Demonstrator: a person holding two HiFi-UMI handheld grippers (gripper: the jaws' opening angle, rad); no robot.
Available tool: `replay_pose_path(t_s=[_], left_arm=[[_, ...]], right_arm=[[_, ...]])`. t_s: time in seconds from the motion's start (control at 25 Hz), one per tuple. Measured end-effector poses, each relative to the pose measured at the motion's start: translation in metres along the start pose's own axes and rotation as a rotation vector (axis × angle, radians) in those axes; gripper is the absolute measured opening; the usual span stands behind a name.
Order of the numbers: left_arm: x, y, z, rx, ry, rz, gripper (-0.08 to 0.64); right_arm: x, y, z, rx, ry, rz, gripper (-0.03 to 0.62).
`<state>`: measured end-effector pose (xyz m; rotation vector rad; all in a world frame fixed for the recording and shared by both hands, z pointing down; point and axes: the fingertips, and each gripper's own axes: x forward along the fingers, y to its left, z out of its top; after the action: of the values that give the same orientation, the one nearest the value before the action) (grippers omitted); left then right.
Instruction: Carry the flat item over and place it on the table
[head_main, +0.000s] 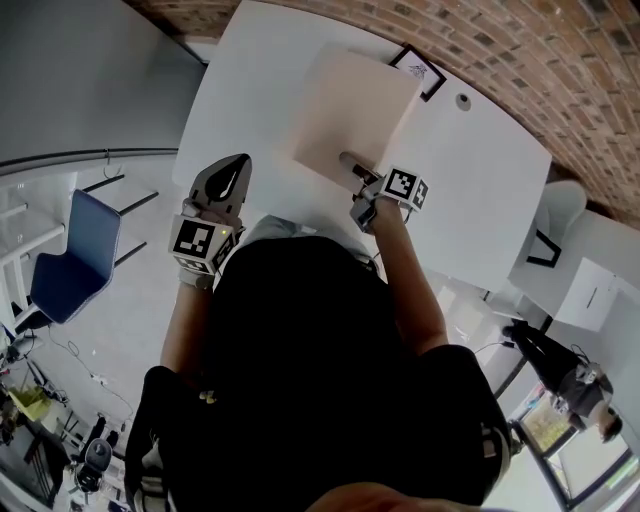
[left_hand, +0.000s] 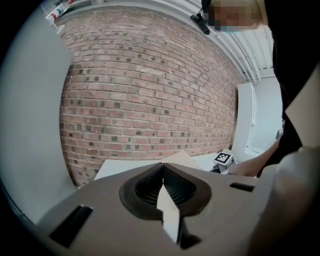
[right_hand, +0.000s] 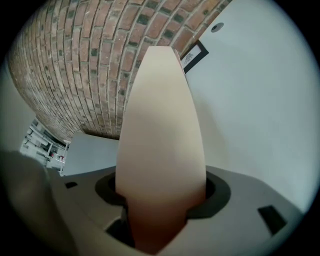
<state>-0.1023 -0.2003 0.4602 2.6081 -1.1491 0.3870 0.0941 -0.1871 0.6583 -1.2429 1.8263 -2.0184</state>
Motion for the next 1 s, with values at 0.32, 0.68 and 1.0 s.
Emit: replay_pose_path(t_s=[0.32, 0.68, 1.0], left_arm=[[0.016, 0.014, -0.005, -0.018, 0.023, -0.023, 0.005], [0.019, 0.023, -0.016, -0.033, 0.049, -0.027, 0.005], [0.015, 0.022, -0.022, -0.036, 0.047, -0.025, 0.005]], right_arm=[[0.021, -0.014, 0.017, -0.011, 0.002, -0.065, 0.343], [0.028, -0.034, 0.027, -0.049, -0.008, -0.182, 0.406], [0.023, -0.05, 0.029, -0.083, -0.028, -0.29, 0.44]])
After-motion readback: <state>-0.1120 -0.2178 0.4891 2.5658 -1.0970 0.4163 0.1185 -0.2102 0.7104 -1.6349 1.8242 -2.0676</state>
